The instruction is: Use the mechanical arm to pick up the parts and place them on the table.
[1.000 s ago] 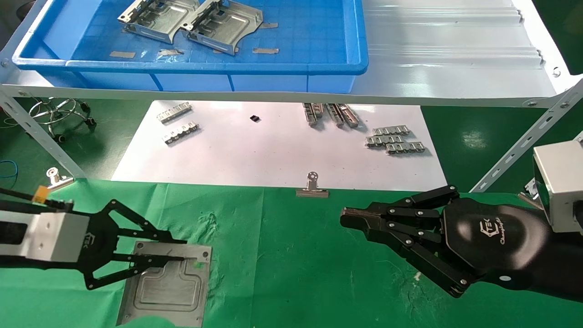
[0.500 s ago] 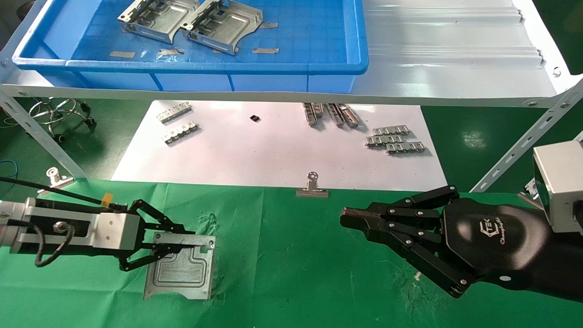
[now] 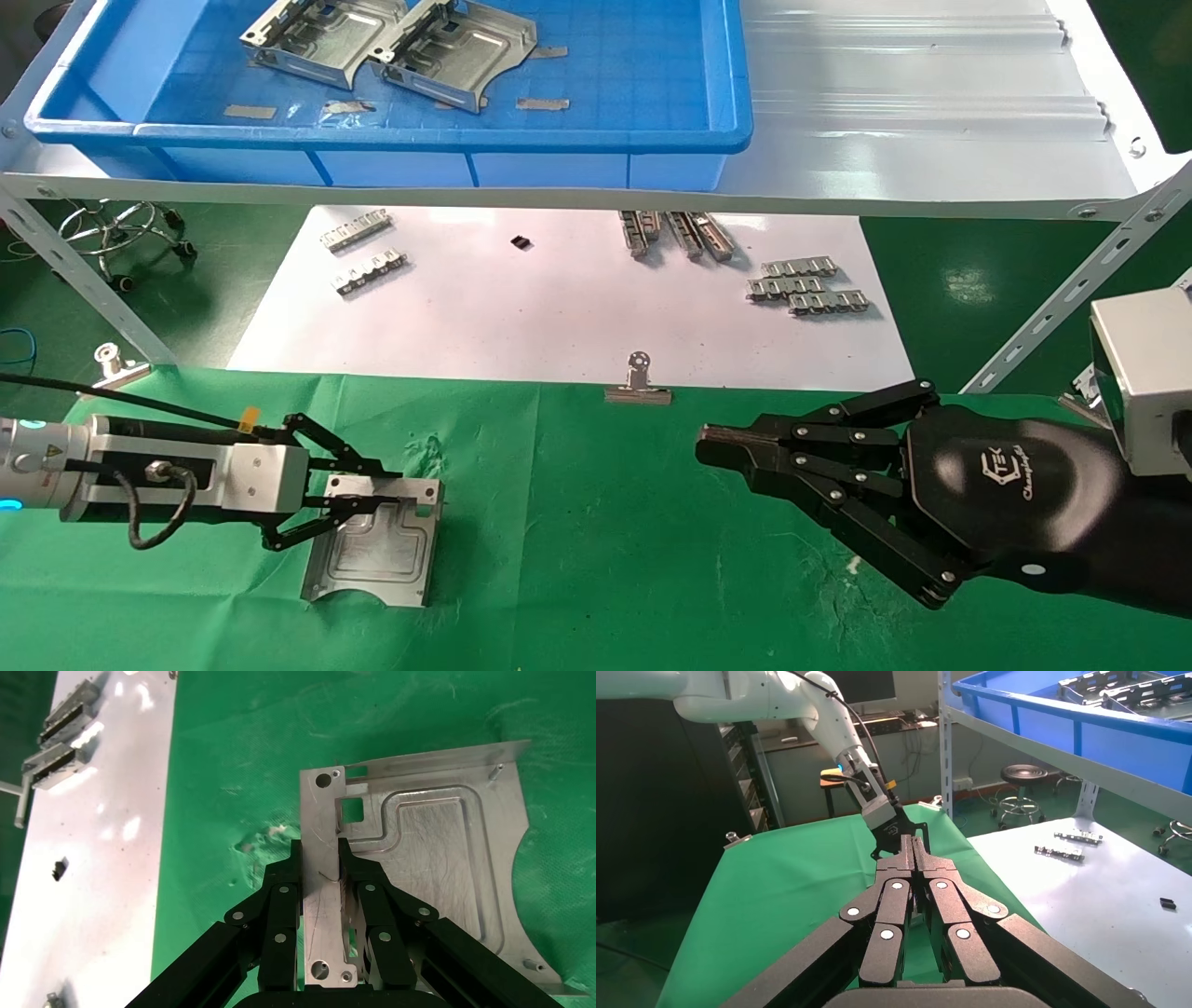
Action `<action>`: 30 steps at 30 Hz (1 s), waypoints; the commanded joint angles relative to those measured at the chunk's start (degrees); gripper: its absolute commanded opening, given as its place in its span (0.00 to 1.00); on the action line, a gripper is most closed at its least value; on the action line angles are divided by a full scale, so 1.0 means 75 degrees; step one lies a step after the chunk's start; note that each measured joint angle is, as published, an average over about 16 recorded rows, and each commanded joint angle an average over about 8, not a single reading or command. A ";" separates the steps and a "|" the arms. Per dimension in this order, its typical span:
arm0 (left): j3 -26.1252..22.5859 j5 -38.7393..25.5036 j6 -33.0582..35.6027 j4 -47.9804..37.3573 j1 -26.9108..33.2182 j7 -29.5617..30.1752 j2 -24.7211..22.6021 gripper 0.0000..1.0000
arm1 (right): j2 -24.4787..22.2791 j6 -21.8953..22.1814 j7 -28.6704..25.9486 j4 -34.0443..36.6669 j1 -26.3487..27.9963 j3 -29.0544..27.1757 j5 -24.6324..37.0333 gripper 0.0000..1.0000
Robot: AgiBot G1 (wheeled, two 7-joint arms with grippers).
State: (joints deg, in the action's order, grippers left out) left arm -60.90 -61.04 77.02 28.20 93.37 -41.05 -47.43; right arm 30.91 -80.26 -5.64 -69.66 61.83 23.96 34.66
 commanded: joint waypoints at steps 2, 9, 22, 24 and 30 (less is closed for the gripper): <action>0.0000 -0.0003 -0.0026 -0.0078 -0.0021 -0.0047 -0.0027 1.00 | 0.0000 0.0000 0.0000 0.0000 0.0000 0.0000 0.0000 0.00; 0.0065 0.0097 -0.0006 -0.0174 0.0015 -0.0066 -0.0043 1.00 | 0.0000 0.0000 0.0000 0.0000 0.0000 0.0000 0.0000 0.00; 0.0274 0.0508 0.1243 0.0626 0.0201 0.1286 0.0530 1.00 | 0.0000 0.0000 0.0000 0.0000 0.0000 0.0000 0.0000 0.47; 0.0434 0.0538 0.1194 0.0746 0.0074 0.1414 0.0535 1.00 | 0.0000 0.0000 0.0000 0.0000 0.0000 0.0000 0.0000 0.72; 0.1024 0.0736 0.1145 0.1265 -0.0384 0.1967 0.0624 1.00 | 0.0000 0.0000 0.0000 0.0000 0.0000 0.0000 0.0000 1.00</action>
State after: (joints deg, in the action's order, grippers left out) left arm -53.21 -55.52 85.61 37.70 90.48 -26.28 -42.75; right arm 30.91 -80.26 -5.64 -69.66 61.83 23.96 34.66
